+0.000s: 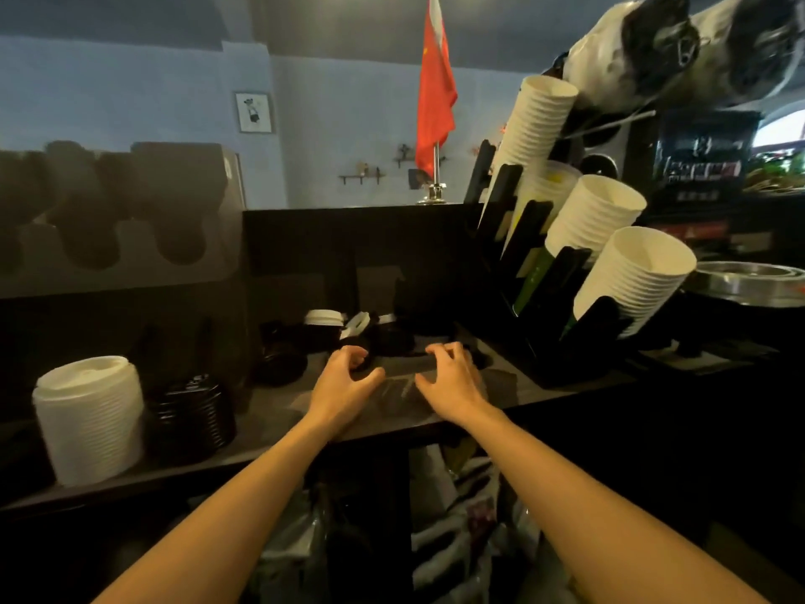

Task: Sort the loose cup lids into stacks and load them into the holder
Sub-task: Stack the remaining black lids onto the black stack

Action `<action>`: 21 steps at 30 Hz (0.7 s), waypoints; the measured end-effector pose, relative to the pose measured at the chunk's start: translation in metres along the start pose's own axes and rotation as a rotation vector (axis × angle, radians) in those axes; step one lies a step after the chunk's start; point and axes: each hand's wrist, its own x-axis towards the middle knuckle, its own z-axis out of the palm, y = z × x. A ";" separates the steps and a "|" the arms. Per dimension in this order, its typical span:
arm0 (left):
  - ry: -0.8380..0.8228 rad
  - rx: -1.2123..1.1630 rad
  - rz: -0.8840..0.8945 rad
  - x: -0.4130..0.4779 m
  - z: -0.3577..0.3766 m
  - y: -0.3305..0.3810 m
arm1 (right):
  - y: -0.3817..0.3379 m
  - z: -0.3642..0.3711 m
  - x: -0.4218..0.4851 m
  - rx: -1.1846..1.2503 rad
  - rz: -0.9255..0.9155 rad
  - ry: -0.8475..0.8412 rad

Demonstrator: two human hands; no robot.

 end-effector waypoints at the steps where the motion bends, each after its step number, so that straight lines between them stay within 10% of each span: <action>1: 0.010 0.064 0.010 0.006 0.003 -0.003 | 0.004 0.005 0.005 -0.018 0.034 -0.040; 10: 0.133 0.584 0.041 0.058 0.027 -0.014 | 0.013 0.017 0.044 -0.330 0.123 0.121; 15: -0.056 0.533 -0.145 0.070 0.032 -0.025 | 0.016 0.028 0.055 -0.328 0.195 -0.033; 21: 0.005 0.514 0.027 0.061 0.033 -0.013 | 0.011 0.024 0.048 -0.371 0.052 0.075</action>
